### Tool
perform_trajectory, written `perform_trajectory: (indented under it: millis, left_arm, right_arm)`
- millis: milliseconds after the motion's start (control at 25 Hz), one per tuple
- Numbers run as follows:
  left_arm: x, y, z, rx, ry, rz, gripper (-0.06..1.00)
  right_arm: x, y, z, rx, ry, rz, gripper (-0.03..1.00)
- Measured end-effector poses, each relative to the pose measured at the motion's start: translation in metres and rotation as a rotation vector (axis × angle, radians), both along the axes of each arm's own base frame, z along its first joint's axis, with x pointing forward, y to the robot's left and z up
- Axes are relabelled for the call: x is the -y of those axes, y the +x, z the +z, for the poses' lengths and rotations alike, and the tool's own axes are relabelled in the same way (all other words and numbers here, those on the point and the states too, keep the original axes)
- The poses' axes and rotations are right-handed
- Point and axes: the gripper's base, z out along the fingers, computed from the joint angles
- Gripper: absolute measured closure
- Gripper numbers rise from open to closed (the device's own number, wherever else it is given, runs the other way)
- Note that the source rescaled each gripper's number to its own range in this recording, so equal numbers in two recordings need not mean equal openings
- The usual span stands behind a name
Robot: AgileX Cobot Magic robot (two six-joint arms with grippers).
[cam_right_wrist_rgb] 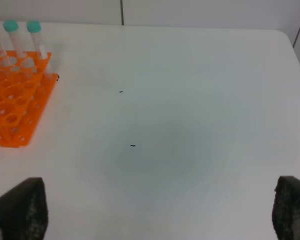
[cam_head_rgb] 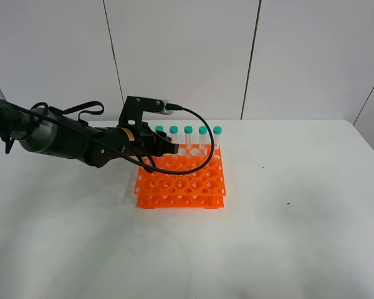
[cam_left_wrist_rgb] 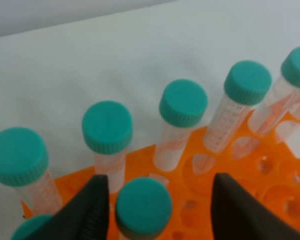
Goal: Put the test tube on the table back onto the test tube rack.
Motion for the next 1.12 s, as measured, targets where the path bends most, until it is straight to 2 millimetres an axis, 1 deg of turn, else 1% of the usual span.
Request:
perform_trajectory:
  millis: [80,160,320,400,480,600,720,800,920,1040,1120]
  left_arm:
    - [0.0,-0.001,0.005,0.004,-0.015,0.005,0.49]
    - [0.0,-0.001,0.012,0.017,-0.026,0.006,0.46]
    - [-0.002,-0.005,0.034,0.054,-0.031,-0.005,0.41]
    - [-0.002,-0.01,0.05,0.077,-0.026,-0.02,0.34]
    - [-0.003,-0.017,0.07,0.106,-0.023,-0.036,0.26]
    - [-0.006,-0.03,0.099,0.128,-0.016,-0.045,0.08]
    - [-0.015,-0.045,0.124,0.108,0.006,-0.035,-0.01]
    - [-0.023,-0.058,0.137,0.054,0.041,-0.023,-0.03]
    - [-0.038,-0.082,0.141,-0.152,0.121,0.015,-0.04]
    - [-0.05,-0.106,0.135,-0.402,0.203,0.035,-0.04]
    - [-0.053,-0.119,0.128,-0.554,0.252,0.026,-0.04]
  right_arm:
    - [0.0,0.0,0.0,0.0,0.0,0.0,-0.03]
    - [0.0,0.0,0.0,0.0,0.0,0.0,-0.03]
    - [0.0,0.0,0.0,0.0,0.0,0.0,-0.03]
    - [0.0,0.0,0.0,0.0,0.0,0.0,-0.03]
    - [0.0,0.0,0.0,0.0,0.0,0.0,-0.03]
    - [0.0,0.0,0.0,0.0,0.0,0.0,-0.03]
    - [0.0,0.0,0.0,0.0,0.0,0.0,-0.03]
    - [0.0,0.0,0.0,0.0,0.0,0.0,-0.03]
    - [0.0,0.0,0.0,0.0,0.0,0.0,-0.03]
    - [0.0,0.0,0.0,0.0,0.0,0.0,-0.03]
    - [0.0,0.0,0.0,0.0,0.0,0.0,-0.03]
